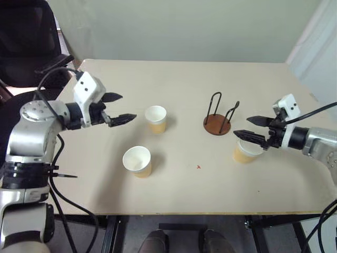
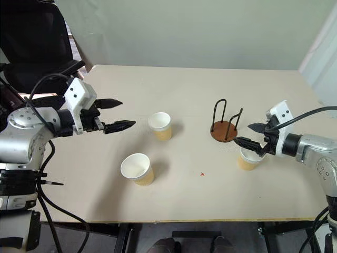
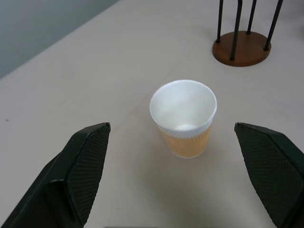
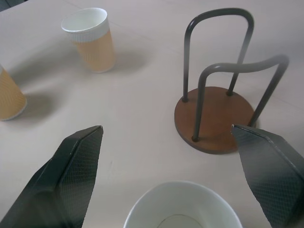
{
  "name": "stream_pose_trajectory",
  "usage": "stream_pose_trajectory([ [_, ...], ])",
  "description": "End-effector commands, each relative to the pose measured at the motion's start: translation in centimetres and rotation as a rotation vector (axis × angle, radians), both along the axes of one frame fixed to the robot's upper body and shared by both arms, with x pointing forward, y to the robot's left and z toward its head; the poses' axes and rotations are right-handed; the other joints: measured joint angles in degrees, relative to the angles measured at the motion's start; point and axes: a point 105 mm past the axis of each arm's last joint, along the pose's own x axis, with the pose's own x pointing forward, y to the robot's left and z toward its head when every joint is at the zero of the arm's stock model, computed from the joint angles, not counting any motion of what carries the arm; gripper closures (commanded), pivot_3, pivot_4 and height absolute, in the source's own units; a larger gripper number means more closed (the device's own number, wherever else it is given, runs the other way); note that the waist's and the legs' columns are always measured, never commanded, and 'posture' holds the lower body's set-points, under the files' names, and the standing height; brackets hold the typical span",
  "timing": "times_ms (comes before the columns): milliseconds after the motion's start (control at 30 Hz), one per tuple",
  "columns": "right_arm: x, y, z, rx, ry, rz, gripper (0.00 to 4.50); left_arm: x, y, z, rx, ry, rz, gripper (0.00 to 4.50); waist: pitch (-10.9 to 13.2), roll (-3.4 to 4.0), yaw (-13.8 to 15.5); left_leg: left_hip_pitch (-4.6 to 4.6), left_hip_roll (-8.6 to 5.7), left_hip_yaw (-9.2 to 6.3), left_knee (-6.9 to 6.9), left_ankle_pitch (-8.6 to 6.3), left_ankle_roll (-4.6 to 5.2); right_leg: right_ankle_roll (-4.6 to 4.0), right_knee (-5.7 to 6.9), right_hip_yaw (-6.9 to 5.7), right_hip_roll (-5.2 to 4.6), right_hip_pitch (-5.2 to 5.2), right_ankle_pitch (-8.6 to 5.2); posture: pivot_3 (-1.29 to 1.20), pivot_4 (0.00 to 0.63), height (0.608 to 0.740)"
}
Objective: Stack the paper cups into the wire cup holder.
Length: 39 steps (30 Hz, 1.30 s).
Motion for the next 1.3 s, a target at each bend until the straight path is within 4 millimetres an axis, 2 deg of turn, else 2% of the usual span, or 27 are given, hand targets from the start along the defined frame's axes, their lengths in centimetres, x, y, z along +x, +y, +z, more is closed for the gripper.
stream_pose_trajectory([
  [33, 0.2, 0.0, 1.8, -0.01, -0.078, 0.005, 0.02, 0.2, -0.1, 2.0, -0.016, -0.079, 0.009, 0.0, 0.0, 0.0, 0.0, 0.01, 0.0, 0.01, 0.0, 0.0, 0.0, -0.01, 0.01, 0.01, 0.0, 0.0, 0.0, 0.0, 0.15, 0.74],
  [167, 0.2, -0.1, 1.8, 0.012, -0.093, -0.034, 0.02, 0.9, -0.8, 1.7, -0.017, -0.078, 0.005, 0.0, 0.0, -0.02, 0.1, 0.02, -0.01, -0.04, 0.03, 0.02, 0.01, -0.03, 0.02, -0.02, -0.01, 0.04, 0.02, 0.0, 0.15, 0.74],
  [400, -0.4, -0.1, 1.5, 0.029, -0.033, -0.056, 0.02, -0.4, -2.8, 2.0, -0.003, -0.011, -0.166, 0.0, 0.0, -0.02, 0.0, 0.01, 0.0, 0.0, -0.02, 0.02, 0.0, -0.03, -0.03, -0.01, -0.01, 0.02, 0.02, 0.0, 0.15, 0.74],
  [567, 0.1, 0.0, 1.1, 0.015, 0.029, -0.108, 0.02, -0.5, -4.9, 2.8, 0.007, -0.034, -0.268, 0.0, 0.0, -0.02, 0.0, 0.0, -0.02, -0.01, 0.03, 0.03, -0.01, -0.01, -0.01, -0.01, -0.03, 0.02, 0.03, 0.0, 0.15, 0.74],
  [800, 2.0, -0.4, 1.2, 0.0, 0.027, -0.162, 0.02, -1.1, -6.1, 2.7, 0.024, -0.028, -0.338, 0.0, 0.0, -0.02, -0.3, 0.05, 0.03, -0.02, 0.01, 0.04, 0.0, -0.03, 0.03, -0.02, -0.03, 0.02, 0.07, 0.0, 0.15, 0.74],
  [933, 3.3, 0.5, 0.8, 0.002, 0.036, -0.154, 0.02, -2.2, -6.2, 2.3, 0.03, -0.002, -0.386, 0.0, 0.0, -0.01, -0.4, 0.04, 0.03, 0.0, -0.02, 0.04, 0.0, -0.02, -0.01, -0.01, -0.03, -0.02, 0.06, 0.0, 0.15, 0.74],
  [1300, 6.7, 1.5, -0.3, 0.002, 0.027, -0.191, 0.02, -2.0, -5.8, 2.1, 0.027, -0.017, -0.355, 0.0, 0.0, -0.01, -0.5, 0.01, 0.02, -0.03, -0.01, 0.06, 0.03, -0.04, 0.01, -0.03, -0.04, -0.06, 0.07, 0.0, 0.15, 0.74],
])
